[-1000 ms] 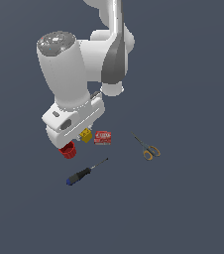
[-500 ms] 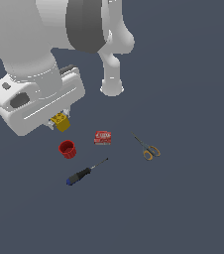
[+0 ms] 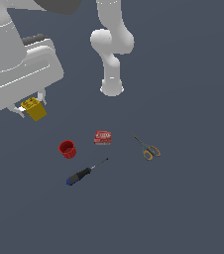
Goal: Pick up a designated object from a clutter of objects.
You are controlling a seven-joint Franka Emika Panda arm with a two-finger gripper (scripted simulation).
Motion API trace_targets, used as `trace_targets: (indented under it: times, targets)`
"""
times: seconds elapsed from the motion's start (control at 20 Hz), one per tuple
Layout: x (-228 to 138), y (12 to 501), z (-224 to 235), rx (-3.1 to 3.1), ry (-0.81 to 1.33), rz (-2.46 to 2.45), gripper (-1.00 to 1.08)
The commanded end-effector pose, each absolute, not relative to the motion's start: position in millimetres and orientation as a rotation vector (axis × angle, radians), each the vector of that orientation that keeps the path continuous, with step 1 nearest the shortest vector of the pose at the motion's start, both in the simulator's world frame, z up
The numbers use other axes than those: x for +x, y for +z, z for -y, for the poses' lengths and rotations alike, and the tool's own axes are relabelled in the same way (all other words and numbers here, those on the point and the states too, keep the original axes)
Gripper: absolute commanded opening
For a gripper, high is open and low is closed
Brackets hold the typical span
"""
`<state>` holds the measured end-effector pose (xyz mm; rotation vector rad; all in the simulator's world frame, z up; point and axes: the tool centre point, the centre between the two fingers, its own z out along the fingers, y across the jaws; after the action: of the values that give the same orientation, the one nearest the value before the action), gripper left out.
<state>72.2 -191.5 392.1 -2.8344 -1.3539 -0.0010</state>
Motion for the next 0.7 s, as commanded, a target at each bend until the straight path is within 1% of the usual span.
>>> trace_targets:
  times: [0.0, 0.3, 0.65]
  targets:
    - [75.7, 406.1, 199.5, -2.834, -0.001, 1.354, -1.00]
    - [82.5, 428.8, 212.8, -2.835, 0.000, 1.354, -1.00]
    - [86.9, 442.1, 220.7, -2.835, 0.000, 1.354, -1.00]
